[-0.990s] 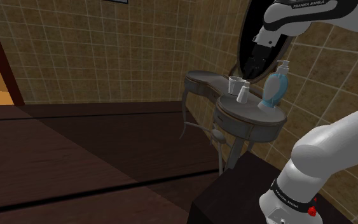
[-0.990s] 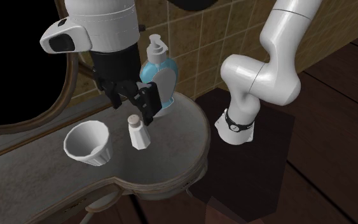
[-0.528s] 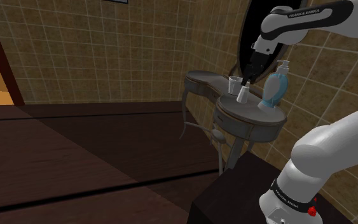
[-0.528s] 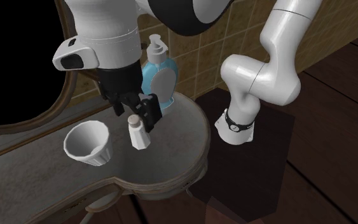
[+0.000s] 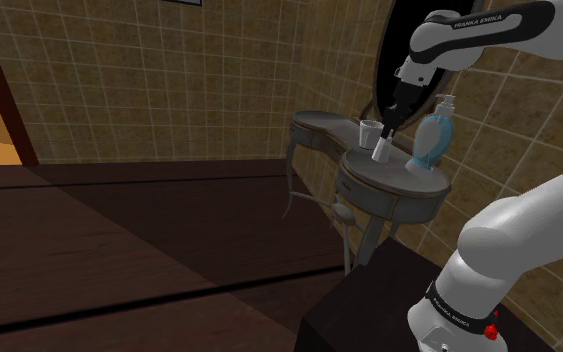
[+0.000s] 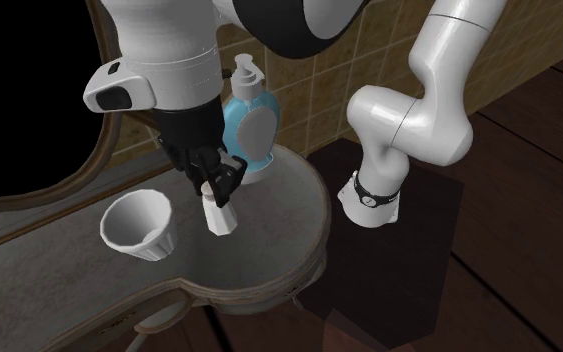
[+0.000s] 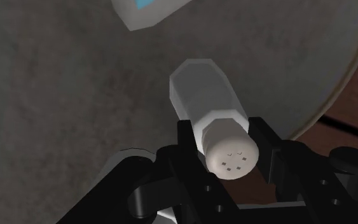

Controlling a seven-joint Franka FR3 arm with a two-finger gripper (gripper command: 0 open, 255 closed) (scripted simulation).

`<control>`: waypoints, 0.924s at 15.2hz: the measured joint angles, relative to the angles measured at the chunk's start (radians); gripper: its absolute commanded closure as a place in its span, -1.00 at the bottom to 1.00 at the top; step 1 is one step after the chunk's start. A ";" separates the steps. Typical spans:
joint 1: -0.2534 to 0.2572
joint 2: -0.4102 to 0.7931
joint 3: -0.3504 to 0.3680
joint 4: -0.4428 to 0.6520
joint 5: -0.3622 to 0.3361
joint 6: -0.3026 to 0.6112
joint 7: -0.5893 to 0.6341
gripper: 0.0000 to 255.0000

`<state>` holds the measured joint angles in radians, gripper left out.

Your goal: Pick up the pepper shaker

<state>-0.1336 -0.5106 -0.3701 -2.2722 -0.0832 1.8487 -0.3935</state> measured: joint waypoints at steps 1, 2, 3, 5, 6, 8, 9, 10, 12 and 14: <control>0.000 0.000 0.000 0.000 0.000 0.000 0.000 1.00; 0.000 0.000 0.000 0.000 0.000 0.001 -0.001 1.00; 0.000 0.001 0.000 0.005 0.000 -0.005 0.000 1.00; 0.001 -0.001 0.004 0.025 0.002 -0.027 0.003 1.00; 0.002 0.001 0.005 0.040 0.003 -0.041 0.003 1.00; 0.003 0.003 0.006 0.068 0.005 -0.067 0.002 1.00; 0.004 0.001 0.009 0.080 0.005 -0.081 0.005 1.00; 0.004 0.002 0.009 0.092 0.006 -0.092 0.004 1.00; 0.006 0.008 0.011 0.122 0.008 -0.116 0.005 1.00; 0.008 0.012 0.013 0.154 0.011 -0.144 0.006 1.00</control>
<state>-0.1255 -0.4987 -0.3568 -2.1180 -0.0722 1.7042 -0.3876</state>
